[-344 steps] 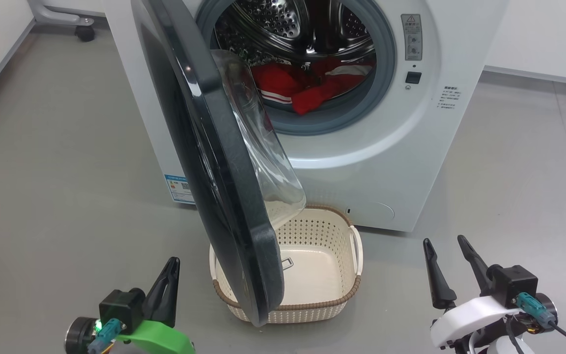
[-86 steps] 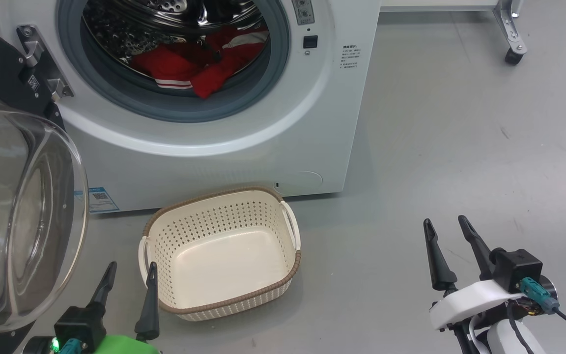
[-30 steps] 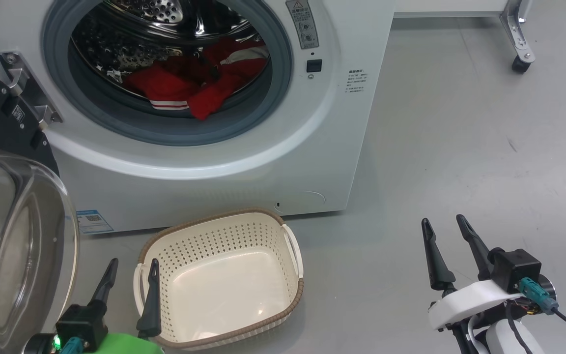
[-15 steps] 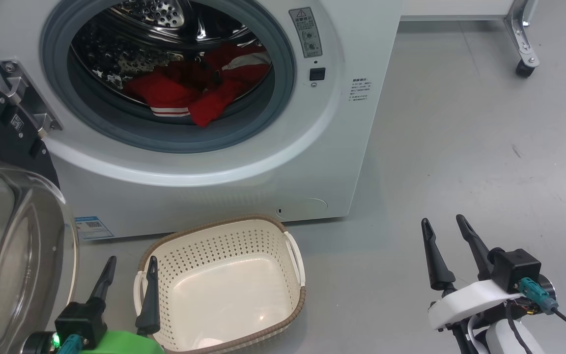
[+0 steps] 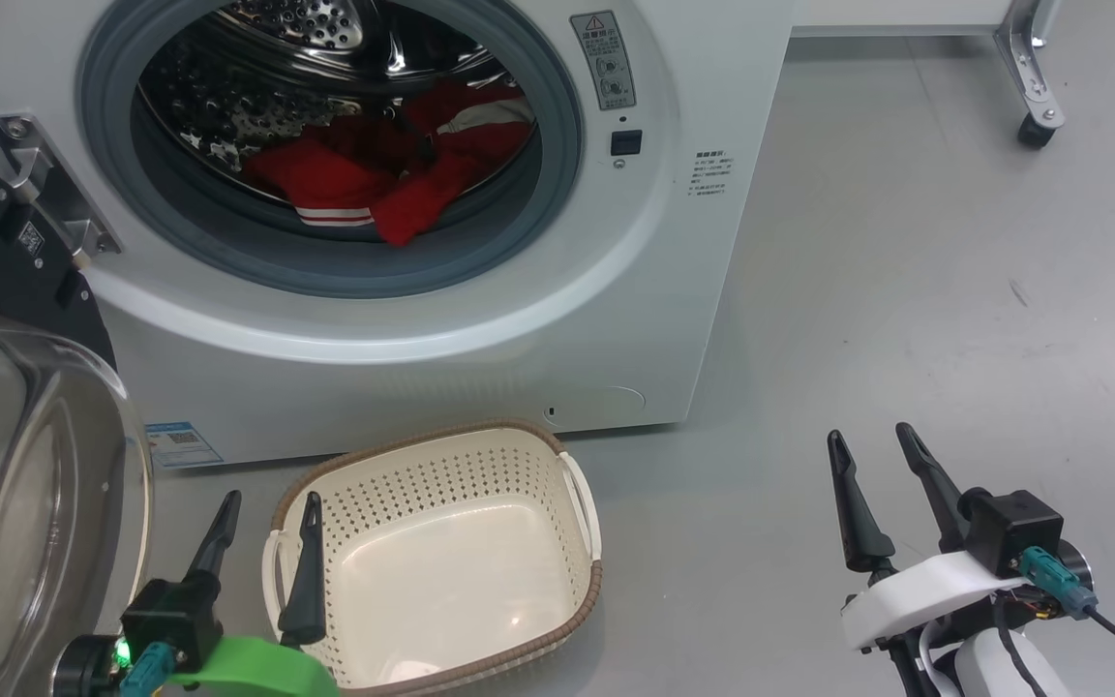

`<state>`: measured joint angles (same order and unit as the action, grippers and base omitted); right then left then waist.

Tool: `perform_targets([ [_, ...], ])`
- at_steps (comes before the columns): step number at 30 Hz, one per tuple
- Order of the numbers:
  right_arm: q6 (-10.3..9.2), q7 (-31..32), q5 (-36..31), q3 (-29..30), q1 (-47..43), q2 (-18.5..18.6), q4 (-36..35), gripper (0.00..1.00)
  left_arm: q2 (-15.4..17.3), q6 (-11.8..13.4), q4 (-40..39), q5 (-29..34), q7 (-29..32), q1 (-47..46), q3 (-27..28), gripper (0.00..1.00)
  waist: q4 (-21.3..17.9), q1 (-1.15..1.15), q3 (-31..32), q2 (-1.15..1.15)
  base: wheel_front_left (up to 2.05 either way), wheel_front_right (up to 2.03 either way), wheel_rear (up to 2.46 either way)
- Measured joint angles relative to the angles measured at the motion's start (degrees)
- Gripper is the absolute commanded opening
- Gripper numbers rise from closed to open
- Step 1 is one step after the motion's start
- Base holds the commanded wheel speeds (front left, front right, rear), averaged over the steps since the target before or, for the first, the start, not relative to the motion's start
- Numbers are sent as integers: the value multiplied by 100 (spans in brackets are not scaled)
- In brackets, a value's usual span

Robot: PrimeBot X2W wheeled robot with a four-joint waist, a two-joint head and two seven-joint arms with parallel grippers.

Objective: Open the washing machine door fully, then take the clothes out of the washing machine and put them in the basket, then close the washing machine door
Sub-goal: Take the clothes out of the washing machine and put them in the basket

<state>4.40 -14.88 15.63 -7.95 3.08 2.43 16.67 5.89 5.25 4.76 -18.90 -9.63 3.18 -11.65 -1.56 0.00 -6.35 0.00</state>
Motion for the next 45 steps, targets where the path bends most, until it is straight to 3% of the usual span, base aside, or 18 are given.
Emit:
perform_targets([
  [14, 3, 0, -20, -124, 299, 3, -259, 100, -108, -360, 387, -153, 554, -1051, -315, 100, -83, 0, -557, 0, 0, 0, 0],
  [24, 8, 0, 91, -409, 769, 11, -534, 100, -85, -513, 1127, -495, 1287, -2283, -113, 100, -310, 0, -1261, 0, 0, 0, 0],
  [45, -53, 0, 778, -1105, 1664, 21, -882, 100, 698, -561, 2116, -704, 2234, -5138, 632, 100, -1279, 1, -2841, 0, 0, 0, 0],
])
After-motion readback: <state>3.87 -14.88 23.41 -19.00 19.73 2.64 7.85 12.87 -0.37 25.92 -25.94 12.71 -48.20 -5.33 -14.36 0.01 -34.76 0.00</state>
